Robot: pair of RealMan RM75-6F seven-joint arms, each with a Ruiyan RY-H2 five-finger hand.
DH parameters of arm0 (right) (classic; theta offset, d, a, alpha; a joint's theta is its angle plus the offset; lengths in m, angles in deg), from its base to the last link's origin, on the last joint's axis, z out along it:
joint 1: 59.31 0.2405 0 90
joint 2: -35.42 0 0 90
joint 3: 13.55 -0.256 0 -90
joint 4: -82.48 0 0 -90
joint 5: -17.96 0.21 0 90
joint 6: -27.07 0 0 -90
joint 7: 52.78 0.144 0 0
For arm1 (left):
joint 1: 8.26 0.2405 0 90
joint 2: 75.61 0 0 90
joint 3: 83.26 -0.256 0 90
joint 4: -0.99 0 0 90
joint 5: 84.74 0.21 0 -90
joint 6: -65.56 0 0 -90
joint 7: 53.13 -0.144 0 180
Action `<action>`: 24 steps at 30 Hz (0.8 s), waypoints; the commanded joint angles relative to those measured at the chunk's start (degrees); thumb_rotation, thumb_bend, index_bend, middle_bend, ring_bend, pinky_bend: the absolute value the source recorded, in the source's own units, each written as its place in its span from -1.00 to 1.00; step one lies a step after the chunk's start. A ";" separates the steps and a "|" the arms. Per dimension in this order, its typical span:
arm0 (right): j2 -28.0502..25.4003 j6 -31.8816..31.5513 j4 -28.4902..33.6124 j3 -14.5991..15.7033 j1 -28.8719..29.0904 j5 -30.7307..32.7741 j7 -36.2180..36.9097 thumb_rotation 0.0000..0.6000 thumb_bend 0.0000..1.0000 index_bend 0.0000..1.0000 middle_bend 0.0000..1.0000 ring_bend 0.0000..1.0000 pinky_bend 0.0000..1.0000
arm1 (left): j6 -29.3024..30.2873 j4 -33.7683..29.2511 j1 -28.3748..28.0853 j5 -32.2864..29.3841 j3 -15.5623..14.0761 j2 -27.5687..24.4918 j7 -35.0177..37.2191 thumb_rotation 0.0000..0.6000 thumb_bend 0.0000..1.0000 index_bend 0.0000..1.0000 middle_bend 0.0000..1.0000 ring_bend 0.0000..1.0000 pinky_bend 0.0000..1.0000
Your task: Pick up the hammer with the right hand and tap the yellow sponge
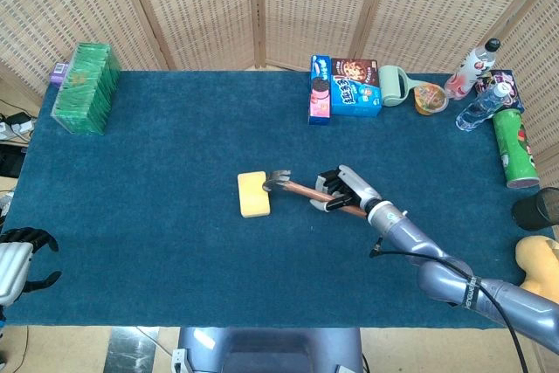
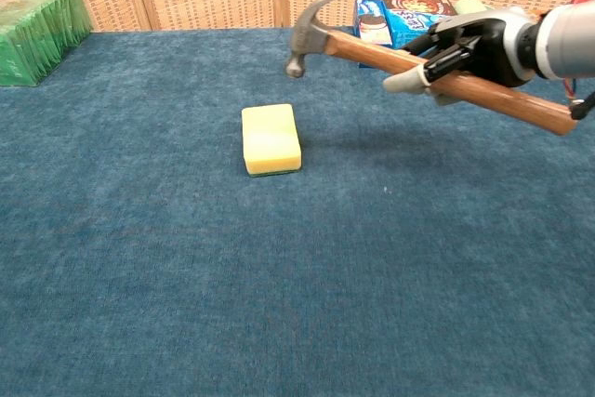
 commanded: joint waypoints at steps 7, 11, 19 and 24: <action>-0.35 -8.03 -4.65 4.16 -3.79 -5.31 -2.93 1.00 -0.04 0.86 1.00 1.00 1.00 | -0.49 -0.50 -0.56 0.32 0.01 0.25 -0.77 1.00 -0.58 -0.07 -0.24 -0.48 -0.59; 0.22 -11.27 -6.17 5.90 -4.98 -8.15 -3.65 1.00 -0.04 0.75 1.00 1.00 0.85 | -0.69 -0.67 -0.73 0.23 0.03 0.35 -1.11 1.00 -0.58 -0.07 -0.24 -0.48 -0.59; 2.03 -13.52 -10.15 8.94 -5.68 -14.94 -1.24 1.00 -0.10 0.32 0.68 0.70 0.27 | -0.88 -0.93 -0.90 0.15 -0.04 0.54 -1.58 1.00 -0.58 -0.07 -0.24 -0.48 -0.59; 3.44 -12.07 -11.80 10.74 -4.02 -16.94 -1.25 1.00 -0.20 -0.07 0.11 0.14 -0.10 | -0.52 -0.93 -0.72 0.11 -0.07 0.38 -1.33 1.00 -0.58 -0.07 -0.24 -0.48 -0.59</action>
